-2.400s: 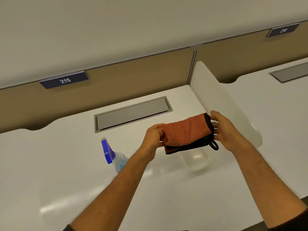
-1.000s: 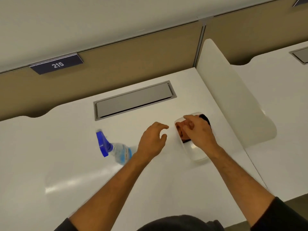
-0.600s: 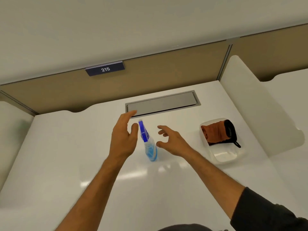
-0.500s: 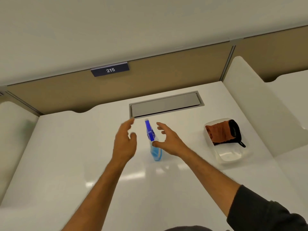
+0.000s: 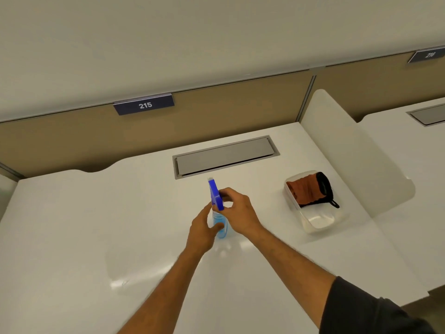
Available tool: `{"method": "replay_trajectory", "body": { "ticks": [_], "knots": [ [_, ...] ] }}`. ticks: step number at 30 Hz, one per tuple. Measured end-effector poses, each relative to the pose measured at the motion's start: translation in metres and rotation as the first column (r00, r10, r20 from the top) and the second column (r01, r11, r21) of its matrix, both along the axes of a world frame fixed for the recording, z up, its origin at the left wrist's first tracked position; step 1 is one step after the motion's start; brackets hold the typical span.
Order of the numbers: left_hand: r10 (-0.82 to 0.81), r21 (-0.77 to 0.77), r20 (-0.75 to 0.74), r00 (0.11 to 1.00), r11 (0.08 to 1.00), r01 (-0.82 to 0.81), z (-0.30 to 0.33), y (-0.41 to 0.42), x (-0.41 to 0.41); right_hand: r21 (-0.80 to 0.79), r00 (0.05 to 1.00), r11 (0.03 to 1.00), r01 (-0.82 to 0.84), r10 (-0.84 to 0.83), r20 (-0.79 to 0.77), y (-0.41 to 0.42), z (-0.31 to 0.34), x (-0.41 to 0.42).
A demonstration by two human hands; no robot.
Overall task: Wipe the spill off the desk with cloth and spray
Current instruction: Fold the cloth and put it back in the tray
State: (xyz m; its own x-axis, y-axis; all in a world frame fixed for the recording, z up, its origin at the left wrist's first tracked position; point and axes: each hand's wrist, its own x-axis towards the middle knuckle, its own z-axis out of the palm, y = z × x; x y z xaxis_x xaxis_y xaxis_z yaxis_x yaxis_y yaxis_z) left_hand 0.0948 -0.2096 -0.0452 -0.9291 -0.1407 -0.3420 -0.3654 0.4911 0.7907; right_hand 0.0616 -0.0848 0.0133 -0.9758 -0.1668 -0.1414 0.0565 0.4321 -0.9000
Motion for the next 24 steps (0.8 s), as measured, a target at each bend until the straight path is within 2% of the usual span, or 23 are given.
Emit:
{"method": "replay_trajectory", "body": {
  "ticks": [7, 11, 18, 24],
  "knots": [
    [0.027, 0.001, -0.169, 0.985, 1.0, -0.027, 0.023, 0.011, 0.0, -0.143, 0.997, 0.987, 0.067, -0.073, -0.037, 0.016, 0.019, 0.002],
    [0.023, -0.017, -0.237, 0.971, 0.999, -0.028, 0.047, 0.031, -0.007, -0.161, 0.991, 0.985, 0.06, -0.079, -0.112, 0.04, 0.044, -0.004],
    [-0.113, 0.03, -0.351, 0.929, 0.991, 0.132, 0.076, 0.113, -0.028, -0.158, 0.932, 0.968, 0.197, -0.235, -0.275, 0.13, 0.083, -0.011],
    [-0.238, 0.086, -0.315, 0.919, 0.957, 0.278, 0.077, 0.211, -0.052, -0.131, 0.875, 0.919, 0.372, -0.394, -0.282, 0.222, 0.091, -0.01]
  ]
}}
